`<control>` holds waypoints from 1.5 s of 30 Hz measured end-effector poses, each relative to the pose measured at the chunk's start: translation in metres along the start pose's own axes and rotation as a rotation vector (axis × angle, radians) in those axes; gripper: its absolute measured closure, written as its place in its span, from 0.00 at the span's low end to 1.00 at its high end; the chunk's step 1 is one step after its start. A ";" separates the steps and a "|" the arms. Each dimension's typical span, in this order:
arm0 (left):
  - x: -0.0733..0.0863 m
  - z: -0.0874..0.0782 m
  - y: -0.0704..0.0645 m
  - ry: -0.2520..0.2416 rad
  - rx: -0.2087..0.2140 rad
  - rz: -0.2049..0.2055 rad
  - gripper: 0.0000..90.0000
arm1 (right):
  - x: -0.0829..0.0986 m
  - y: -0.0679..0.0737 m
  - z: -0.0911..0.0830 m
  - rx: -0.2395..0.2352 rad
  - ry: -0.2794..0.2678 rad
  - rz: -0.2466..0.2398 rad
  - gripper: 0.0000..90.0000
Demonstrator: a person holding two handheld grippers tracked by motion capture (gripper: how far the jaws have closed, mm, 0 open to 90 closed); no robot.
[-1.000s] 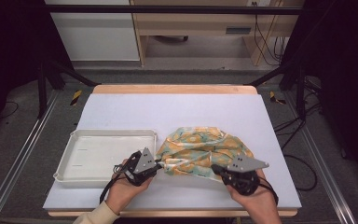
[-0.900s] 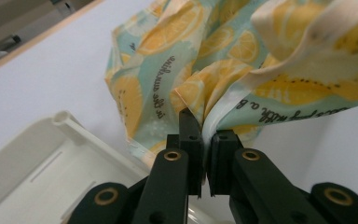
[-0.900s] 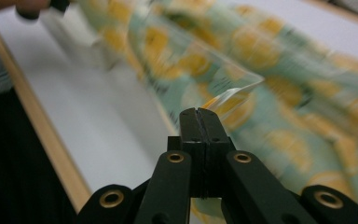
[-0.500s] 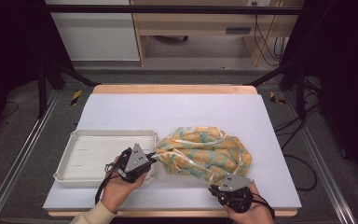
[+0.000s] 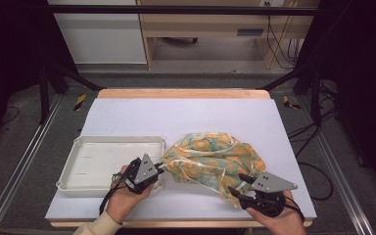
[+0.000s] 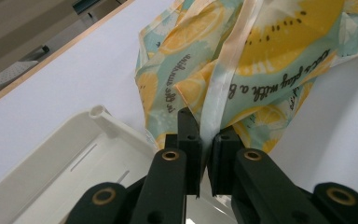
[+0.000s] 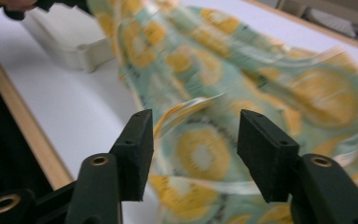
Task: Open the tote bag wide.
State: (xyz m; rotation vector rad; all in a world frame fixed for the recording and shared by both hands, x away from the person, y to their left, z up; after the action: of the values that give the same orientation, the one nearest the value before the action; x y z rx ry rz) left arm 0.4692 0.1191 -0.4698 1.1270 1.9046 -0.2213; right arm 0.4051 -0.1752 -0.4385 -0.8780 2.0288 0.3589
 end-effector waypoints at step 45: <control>-0.002 -0.046 0.020 -0.054 -0.045 -0.061 0.67 | -0.031 -0.013 0.078 -0.035 0.144 -0.154 1.00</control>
State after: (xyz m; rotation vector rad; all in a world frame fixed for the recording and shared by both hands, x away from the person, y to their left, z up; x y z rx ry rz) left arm 0.4575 0.1535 -0.4359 1.0240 1.8886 -0.2386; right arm 0.4734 -0.1286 -0.4575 -1.1014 2.0745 0.2524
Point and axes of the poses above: each handheld gripper's, and its own axes: z roughly forward along the jaws, x roughly out of its underside, y roughly to its left, the point moved 6 cm from there along z, roughly forward along the jaws, and after that the axes turned 5 degrees about y, right-handed, at the moved point
